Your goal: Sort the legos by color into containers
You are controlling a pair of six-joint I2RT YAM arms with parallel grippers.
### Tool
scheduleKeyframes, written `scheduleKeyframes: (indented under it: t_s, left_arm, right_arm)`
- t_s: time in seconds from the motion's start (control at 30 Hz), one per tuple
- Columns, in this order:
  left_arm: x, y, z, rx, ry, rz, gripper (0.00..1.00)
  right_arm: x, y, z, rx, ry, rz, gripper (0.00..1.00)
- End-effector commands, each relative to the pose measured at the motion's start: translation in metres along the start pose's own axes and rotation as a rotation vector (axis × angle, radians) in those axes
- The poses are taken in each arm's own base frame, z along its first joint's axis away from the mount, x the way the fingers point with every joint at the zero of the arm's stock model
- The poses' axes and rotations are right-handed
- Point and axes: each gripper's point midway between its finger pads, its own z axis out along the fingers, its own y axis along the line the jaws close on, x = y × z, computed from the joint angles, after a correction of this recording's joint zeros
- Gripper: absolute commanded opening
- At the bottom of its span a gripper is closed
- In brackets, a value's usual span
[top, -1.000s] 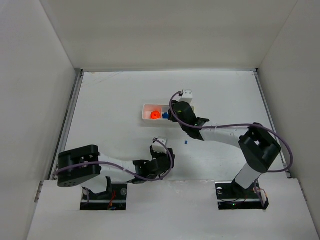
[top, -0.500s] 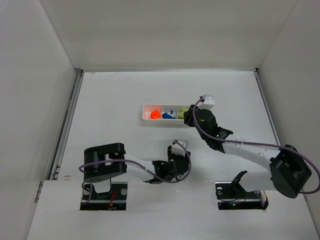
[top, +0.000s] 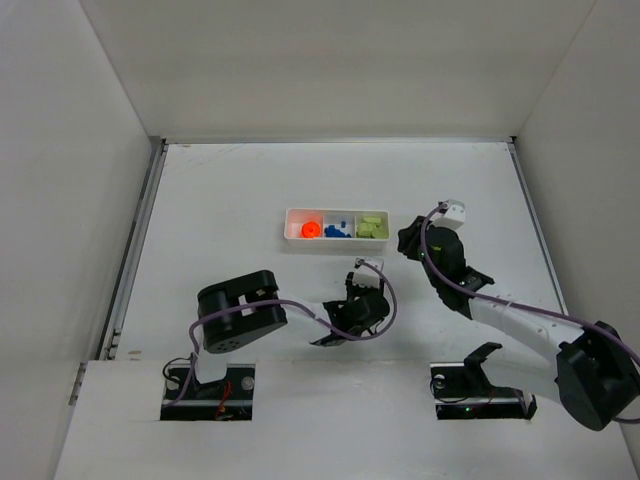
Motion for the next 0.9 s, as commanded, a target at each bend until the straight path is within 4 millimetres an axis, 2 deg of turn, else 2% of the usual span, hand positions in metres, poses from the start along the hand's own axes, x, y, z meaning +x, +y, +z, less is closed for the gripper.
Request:
scheduleKeyframes:
  t_s: [0.0, 0.23, 0.57, 0.73, 0.87]
  left_arm:
    - [-0.003, 0.001, 0.009, -0.012, 0.0, 0.023, 0.36]
    - [-0.004, 0.0, 0.02, -0.01, 0.01, 0.022, 0.28]
    - [-0.005, -0.002, 0.018, -0.009, 0.013, 0.052, 0.13]
    - [-0.024, 0.001, 0.003, -0.003, -0.024, 0.036, 0.1]
    - [-0.051, 0.004, -0.014, 0.022, -0.065, 0.001, 0.1]
  right_arm:
    - [-0.012, 0.011, -0.001, -0.056, -0.03, 0.055, 0.44]
    - [-0.009, 0.013, 0.002, -0.056, -0.026, 0.055, 0.44]
    - [-0.009, 0.013, 0.001, -0.056, -0.031, 0.064, 0.44]
    - [-0.01, 0.01, -0.002, -0.061, -0.035, 0.07, 0.44]
    - [-0.012, 0.007, -0.002, -0.056, -0.043, 0.075, 0.44]
